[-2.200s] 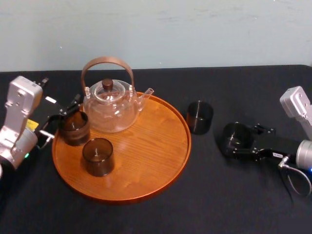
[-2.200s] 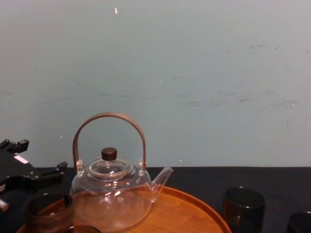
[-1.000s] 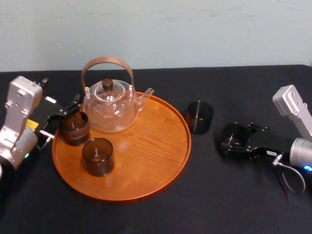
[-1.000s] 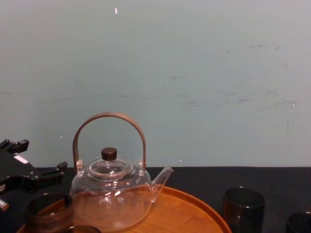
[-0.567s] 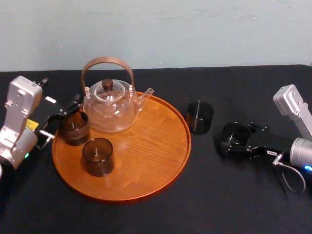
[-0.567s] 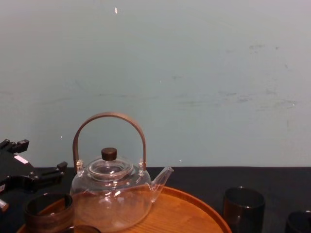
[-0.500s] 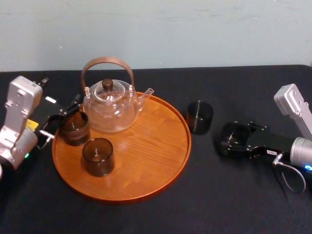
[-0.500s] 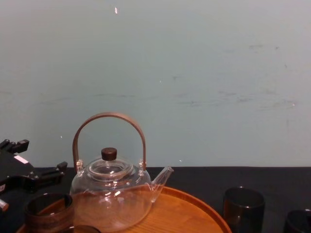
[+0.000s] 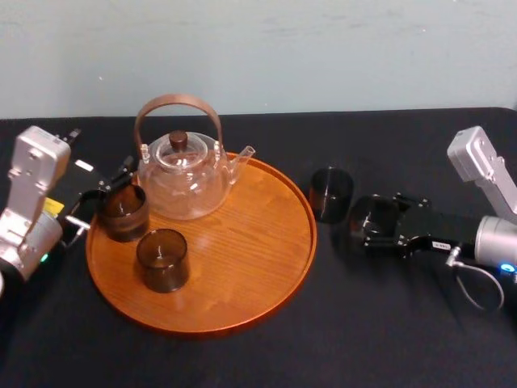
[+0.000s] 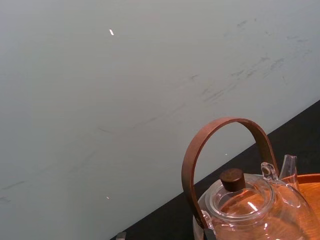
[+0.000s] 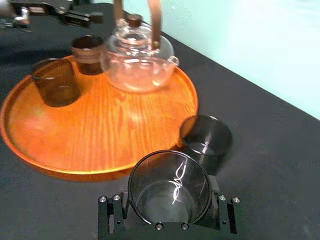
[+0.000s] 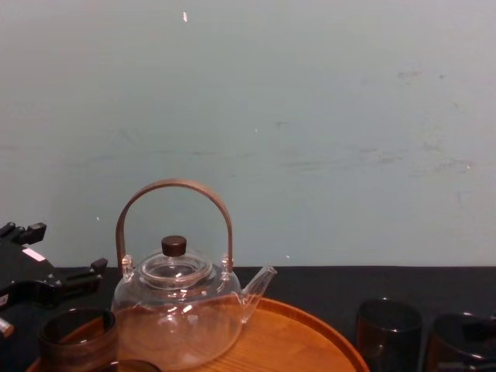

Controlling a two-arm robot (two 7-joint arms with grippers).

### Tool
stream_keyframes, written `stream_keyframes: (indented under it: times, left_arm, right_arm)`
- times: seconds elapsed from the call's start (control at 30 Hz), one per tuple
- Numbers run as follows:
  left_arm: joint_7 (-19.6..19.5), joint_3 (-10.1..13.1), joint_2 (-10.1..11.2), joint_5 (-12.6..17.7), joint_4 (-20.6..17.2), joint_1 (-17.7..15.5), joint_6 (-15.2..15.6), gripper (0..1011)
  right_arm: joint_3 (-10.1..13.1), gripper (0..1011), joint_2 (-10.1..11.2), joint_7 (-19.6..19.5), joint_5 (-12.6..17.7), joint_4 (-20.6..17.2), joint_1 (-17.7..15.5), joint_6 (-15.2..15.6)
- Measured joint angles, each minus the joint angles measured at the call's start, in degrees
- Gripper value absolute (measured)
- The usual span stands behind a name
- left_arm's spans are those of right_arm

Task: Pick up the glass from the table and place it on the tray.

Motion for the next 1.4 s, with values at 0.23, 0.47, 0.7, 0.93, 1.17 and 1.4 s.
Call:
stream_keyframes:
  times: [0.23, 0.47, 0.7, 0.93, 1.17, 1.4]
  left_arm:
    - [0.0, 0.0, 0.0, 0.0, 0.0, 0.0, 0.0, 1001]
    - [0.0, 0.0, 0.0, 0.0, 0.0, 0.0, 0.0, 1001]
    - [0.0, 0.0, 0.0, 0.0, 0.0, 0.0, 0.0, 1001]
    - [0.0, 0.0, 0.0, 0.0, 0.0, 0.0, 0.0, 1001]
    - [0.0, 0.0, 0.0, 0.0, 0.0, 0.0, 0.0, 1001]
    - [0.0, 0.0, 0.0, 0.0, 0.0, 0.0, 0.0, 1001]
  right_arm:
    - [-1.7, 905, 0.3, 1.5, 0.2, -1.3, 1.2, -0.6]
    - [-3.9, 905, -0.4, 2.5, 0.2, -2.0, 2.7, -1.5]
    - [-6.3, 905, -1.5, 3.7, 0.1, -2.9, 4.1, -2.3]
    - [-8.7, 905, -2.7, 4.3, -0.2, -3.2, 5.3, -2.7]
    - [-10.8, 905, -3.8, 4.7, -0.9, -2.9, 6.4, -3.0]
    - [-12.6, 905, -5.3, 4.5, -2.0, -1.8, 7.4, -3.4]
